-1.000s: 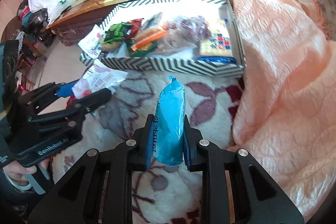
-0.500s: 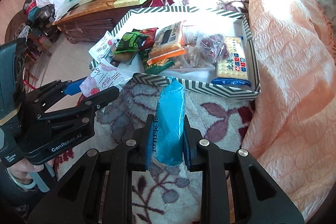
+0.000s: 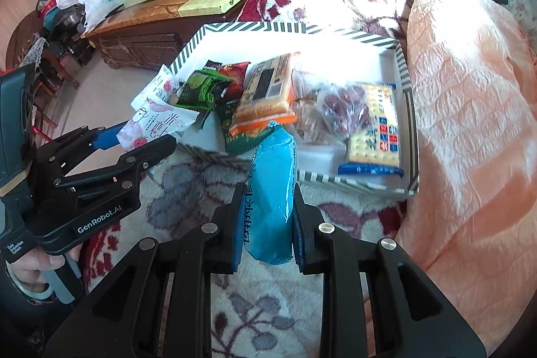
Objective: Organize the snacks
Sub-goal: 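Place the pink packet in the box with the left gripper while the right gripper places the blue packet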
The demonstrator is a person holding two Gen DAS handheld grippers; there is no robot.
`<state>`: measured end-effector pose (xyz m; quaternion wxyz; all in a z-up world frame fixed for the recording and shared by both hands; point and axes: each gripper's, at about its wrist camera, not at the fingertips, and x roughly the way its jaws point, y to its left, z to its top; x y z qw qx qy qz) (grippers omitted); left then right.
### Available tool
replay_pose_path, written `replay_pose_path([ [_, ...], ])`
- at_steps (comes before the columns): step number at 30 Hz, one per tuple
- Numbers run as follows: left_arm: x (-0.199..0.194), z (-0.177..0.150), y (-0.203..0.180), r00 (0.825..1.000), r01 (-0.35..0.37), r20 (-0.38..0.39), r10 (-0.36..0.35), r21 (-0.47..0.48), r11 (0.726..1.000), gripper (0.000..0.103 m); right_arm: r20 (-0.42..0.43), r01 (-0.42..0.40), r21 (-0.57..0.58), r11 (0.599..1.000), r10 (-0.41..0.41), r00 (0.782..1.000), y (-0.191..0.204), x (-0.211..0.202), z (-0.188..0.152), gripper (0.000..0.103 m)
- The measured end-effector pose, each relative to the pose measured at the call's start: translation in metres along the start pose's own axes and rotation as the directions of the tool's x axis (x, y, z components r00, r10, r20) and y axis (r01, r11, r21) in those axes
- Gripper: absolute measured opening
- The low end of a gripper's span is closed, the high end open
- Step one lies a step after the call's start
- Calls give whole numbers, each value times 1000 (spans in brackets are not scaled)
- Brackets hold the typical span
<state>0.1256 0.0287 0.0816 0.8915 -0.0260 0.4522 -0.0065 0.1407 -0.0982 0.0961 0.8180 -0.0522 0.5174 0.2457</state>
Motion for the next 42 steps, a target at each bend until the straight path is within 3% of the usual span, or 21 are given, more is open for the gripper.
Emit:
replay_pose_path([
  [22, 43, 42, 15, 997, -62, 35, 62, -12, 998, 52, 22, -2, -11, 1000, 2, 1000, -2, 42, 72, 22],
  [42, 64, 57, 10, 998, -53, 30, 53, -14, 998, 53, 19, 9, -2, 1000, -9, 1000, -11, 65, 84, 22],
])
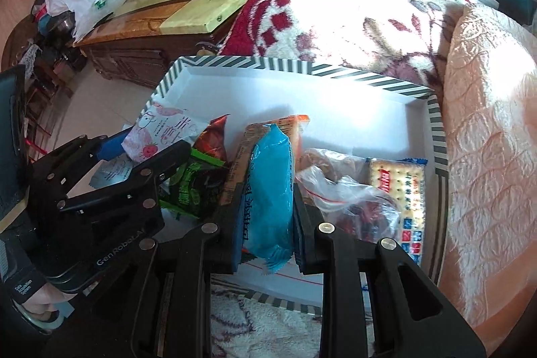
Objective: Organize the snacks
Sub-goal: 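Place the pink packet in the box with the left gripper while the right gripper places the blue packet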
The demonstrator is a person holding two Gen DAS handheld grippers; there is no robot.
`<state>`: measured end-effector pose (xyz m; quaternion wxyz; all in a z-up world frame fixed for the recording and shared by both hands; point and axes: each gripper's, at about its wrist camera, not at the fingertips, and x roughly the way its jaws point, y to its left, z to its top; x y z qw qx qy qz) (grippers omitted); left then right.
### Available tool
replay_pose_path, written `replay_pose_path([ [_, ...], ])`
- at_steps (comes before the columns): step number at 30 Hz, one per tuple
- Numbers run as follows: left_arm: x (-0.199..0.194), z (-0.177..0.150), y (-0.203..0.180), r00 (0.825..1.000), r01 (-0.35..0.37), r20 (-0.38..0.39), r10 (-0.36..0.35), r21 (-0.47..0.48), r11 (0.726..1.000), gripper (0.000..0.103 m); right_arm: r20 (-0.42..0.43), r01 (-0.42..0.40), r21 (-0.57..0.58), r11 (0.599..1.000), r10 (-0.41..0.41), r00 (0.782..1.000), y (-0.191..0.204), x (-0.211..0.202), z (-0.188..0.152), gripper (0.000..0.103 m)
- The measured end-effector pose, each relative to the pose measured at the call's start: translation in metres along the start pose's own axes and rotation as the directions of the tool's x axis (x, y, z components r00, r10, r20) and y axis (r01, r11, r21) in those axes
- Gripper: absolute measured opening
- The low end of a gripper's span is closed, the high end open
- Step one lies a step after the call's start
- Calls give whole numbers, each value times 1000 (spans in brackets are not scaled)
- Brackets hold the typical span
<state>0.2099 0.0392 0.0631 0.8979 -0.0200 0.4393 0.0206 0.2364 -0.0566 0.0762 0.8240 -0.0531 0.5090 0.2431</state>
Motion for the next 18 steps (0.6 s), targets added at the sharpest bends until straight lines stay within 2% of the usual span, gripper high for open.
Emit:
replay_pose_path([
  [3, 4, -1, -3, 1000, 0, -13, 0, 2, 1000, 53, 2, -3, 29, 1000, 3, 1000, -10, 0, -1, 22],
  [10, 10, -2, -6, 1000, -4, -27, 4, 1, 1000, 53, 0, 71, 48, 996, -71, 997, -29, 7, 3, 22],
  [14, 7, -3, -4, 1000, -10, -23, 10, -9, 1000, 58, 4, 30, 68, 997, -30, 1000, -32, 4, -1, 25],
  [15, 5, -4, -4, 1000, -12, -23, 12, -12, 1000, 59, 11, 28, 77, 997, -29, 1000, -31, 1, -2, 30],
  [16, 3, -4, -3, 1000, -12, -22, 12, -14, 1000, 65, 15, 22, 91, 996, -24, 1000, -31, -2, -4, 40],
  [17, 1, -5, -3, 1000, -10, -18, 10, -16, 1000, 72, 18, 13, 101, 995, -15, 1000, -31, -5, -6, 45],
  [18, -2, -5, -3, 1000, -5, -9, 5, -18, 1000, 74, 24, 7, 107, 994, -10, 1000, -30, -9, -8, 53],
])
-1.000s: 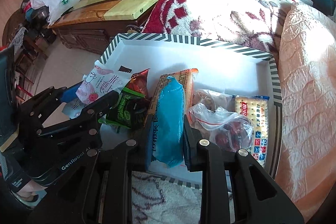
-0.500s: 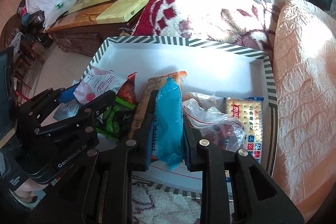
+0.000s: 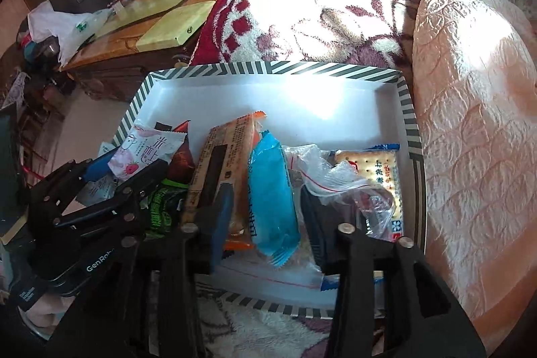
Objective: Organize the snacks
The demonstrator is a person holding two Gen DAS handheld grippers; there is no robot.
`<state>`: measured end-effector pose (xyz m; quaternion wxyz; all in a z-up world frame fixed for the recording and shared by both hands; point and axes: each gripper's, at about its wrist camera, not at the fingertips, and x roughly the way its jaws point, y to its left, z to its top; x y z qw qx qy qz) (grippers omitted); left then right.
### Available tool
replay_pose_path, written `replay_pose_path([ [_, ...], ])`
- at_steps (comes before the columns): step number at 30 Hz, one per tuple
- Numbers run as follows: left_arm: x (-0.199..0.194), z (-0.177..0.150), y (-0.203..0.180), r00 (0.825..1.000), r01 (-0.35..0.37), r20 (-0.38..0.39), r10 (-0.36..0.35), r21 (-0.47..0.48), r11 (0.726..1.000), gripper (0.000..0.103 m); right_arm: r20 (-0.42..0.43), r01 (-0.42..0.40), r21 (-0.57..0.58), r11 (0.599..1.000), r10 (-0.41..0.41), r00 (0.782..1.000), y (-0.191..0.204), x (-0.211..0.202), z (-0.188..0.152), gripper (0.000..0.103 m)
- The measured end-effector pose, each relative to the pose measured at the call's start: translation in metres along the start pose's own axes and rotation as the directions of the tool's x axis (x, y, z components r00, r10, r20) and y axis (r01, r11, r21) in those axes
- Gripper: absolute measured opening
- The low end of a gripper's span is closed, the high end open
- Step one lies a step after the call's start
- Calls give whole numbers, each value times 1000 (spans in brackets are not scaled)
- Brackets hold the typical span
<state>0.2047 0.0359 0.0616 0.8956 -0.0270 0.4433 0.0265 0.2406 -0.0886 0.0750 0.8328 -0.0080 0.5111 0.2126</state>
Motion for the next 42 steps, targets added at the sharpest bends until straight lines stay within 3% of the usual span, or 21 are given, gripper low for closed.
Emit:
replay_pose_path([
  [13, -72, -31, 1, 988, -39, 148, 40, -12, 999, 100, 140, 41, -15, 999, -39, 989, 20, -59, -52, 57],
  [21, -110, -63, 1, 986, -57, 157, 59, -19, 998, 101, 169, 57, 14, 998, -58, 984, 23, -86, -94, 58],
  [26, -127, -76, -3, 987, -27, 159, 29, -16, 1000, 101, 166, 61, 29, 998, -64, 984, 23, -96, -118, 58],
  [42, -148, -92, -4, 988, -13, 151, 16, -24, 1000, 101, 166, 54, 20, 998, -57, 985, 33, -116, -133, 58],
])
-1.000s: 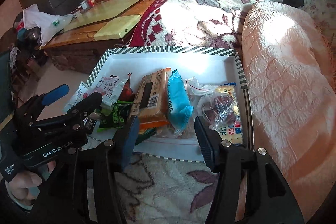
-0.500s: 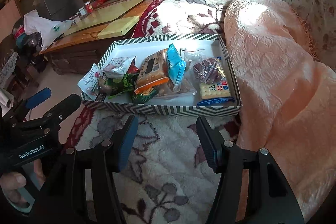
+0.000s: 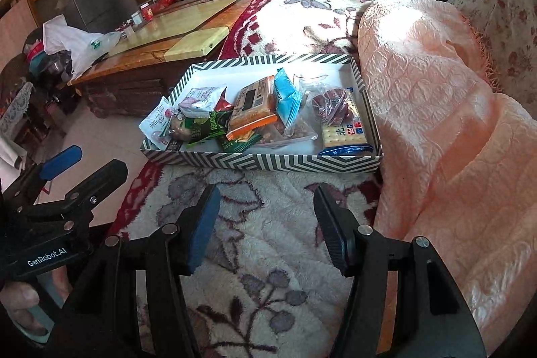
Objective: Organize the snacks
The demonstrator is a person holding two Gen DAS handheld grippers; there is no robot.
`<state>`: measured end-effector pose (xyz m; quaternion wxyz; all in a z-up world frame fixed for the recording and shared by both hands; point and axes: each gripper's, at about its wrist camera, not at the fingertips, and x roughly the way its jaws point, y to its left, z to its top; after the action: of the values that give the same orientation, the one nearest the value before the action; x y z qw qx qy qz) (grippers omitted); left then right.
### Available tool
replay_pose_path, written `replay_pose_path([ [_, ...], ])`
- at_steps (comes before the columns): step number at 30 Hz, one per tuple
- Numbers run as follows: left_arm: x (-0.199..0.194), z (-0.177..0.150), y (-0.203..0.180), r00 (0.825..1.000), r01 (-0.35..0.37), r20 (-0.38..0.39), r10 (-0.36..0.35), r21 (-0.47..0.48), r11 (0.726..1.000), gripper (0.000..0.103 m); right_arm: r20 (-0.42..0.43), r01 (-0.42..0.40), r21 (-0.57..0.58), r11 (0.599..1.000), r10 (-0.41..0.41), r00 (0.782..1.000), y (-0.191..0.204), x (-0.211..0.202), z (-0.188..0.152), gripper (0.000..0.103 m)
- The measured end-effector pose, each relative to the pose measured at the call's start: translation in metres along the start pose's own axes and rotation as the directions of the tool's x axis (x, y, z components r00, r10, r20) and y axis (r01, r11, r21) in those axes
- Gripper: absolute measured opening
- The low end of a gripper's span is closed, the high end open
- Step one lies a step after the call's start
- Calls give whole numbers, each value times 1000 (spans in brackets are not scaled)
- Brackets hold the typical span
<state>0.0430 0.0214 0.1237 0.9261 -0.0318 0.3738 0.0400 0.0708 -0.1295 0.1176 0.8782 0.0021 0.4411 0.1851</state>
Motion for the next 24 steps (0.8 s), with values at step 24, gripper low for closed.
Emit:
replay_pose_path([
  [24, 13, -2, 0, 999, 3, -33, -3, 10, 1000, 101, -44, 6, -28, 1000, -7, 999, 11, 22, -4, 58],
])
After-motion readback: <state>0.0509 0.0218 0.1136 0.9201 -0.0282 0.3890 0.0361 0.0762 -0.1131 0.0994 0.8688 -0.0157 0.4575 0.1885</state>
